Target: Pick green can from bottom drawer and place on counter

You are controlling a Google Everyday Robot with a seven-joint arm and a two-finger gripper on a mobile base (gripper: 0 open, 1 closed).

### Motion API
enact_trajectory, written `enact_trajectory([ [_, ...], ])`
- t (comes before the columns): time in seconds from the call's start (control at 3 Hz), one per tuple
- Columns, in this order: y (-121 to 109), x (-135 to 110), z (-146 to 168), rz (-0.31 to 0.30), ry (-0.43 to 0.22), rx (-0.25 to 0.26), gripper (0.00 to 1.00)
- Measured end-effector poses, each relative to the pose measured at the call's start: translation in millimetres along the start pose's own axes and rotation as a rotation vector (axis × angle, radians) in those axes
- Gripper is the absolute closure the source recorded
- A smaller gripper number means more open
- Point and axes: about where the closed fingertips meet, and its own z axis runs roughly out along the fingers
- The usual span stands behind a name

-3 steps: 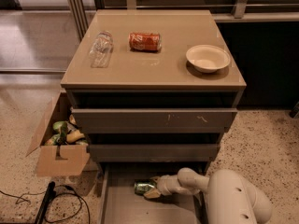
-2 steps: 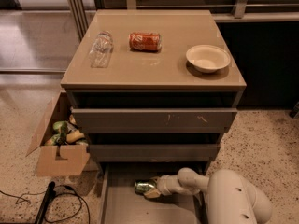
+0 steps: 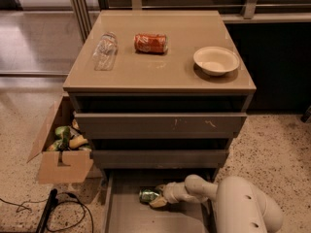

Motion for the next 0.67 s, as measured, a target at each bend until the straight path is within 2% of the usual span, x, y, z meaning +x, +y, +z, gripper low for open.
enact_trajectory([
  [0.33, 3, -14, -9, 0.007, -0.028, -0.025, 1.0],
  [0.67, 4, -31, -35, 0.004, -0.066, -0.044, 1.0],
])
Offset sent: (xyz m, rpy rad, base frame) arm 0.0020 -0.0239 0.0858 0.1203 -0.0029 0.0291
